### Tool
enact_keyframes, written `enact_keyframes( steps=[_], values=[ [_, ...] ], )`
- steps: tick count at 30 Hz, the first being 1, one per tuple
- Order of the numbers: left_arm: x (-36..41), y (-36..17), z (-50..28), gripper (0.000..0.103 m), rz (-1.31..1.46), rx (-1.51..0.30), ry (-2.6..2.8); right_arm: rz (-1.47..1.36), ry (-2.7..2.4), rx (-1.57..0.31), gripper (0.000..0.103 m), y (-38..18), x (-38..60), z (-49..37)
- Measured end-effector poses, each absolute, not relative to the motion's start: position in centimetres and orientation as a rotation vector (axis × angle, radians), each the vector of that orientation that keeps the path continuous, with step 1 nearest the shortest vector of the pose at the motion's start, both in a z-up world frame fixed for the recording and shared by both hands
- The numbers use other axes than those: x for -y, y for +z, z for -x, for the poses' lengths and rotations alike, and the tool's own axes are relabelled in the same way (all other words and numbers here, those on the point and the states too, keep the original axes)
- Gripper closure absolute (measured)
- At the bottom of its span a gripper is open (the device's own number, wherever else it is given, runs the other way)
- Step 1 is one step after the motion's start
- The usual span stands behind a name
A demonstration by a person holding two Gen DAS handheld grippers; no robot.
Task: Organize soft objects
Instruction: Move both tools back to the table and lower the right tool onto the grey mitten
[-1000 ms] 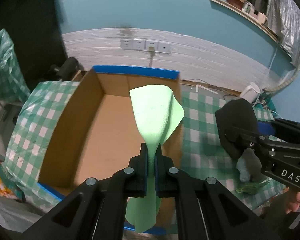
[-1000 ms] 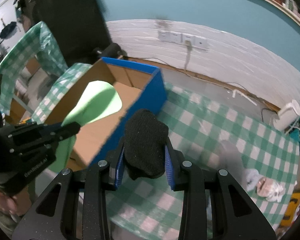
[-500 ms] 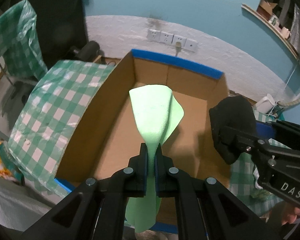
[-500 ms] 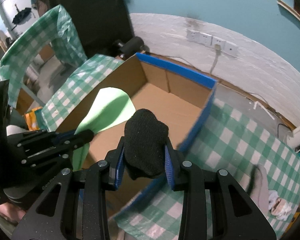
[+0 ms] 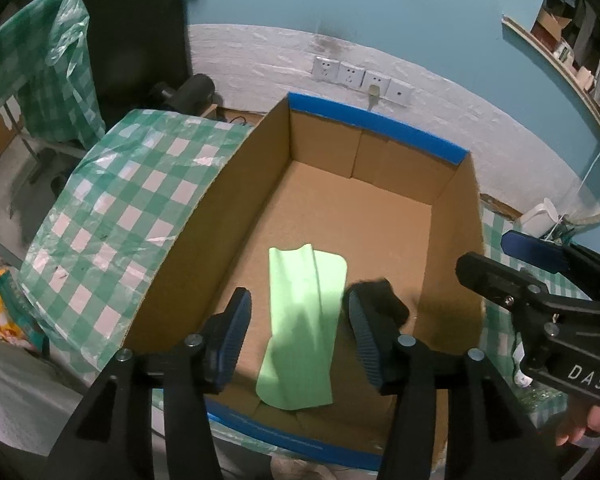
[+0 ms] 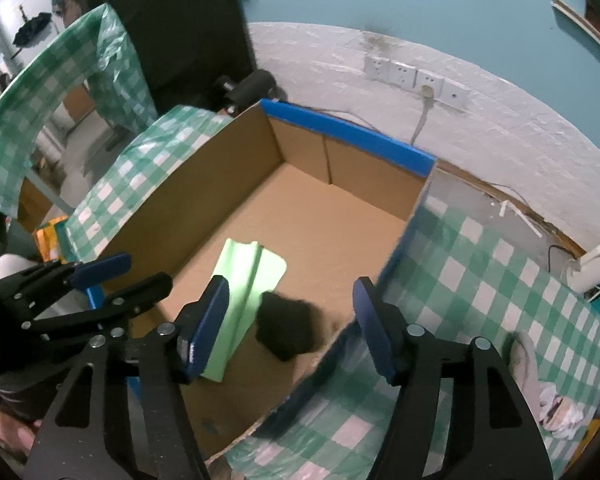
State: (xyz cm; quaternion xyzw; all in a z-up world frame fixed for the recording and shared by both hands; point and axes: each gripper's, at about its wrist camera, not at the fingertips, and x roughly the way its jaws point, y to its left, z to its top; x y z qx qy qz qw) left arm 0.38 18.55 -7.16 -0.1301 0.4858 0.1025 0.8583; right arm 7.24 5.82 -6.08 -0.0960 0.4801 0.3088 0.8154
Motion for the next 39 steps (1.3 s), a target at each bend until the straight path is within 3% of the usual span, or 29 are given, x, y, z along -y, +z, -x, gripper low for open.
enact_keyframes(
  steps=[8,14,18,26,39],
  values=[
    [-16.5,-6.3,-0.7,0.047,0.249,-0.998,0.156,0.219,0.604,-0.989,0.029,-5.2,-3.4,-7.1],
    [-14.7,-5.8,-1.1,0.046,0.229,-0.992,0.122,0.218,0.554,-0.989,0.028,-5.1,-1.0,-7.2],
    [-13.1,-5.4,-1.3,0.037,0.201,-0.982,0.102,0.208,0.523,-0.995,0.028,-5.1,0.9,-7.2],
    [-9.2,-5.2,-1.9,0.035,0.144,-0.989,0.039,0.201,0.465,-0.998,0.027,-5.2,4.7,-6.7],
    [-3.3,-5.7,-2.7,0.028,0.065,-1.007,-0.059,0.210,0.324,-1.061,0.021,-7.6,11.8,-6.8]
  ],
)
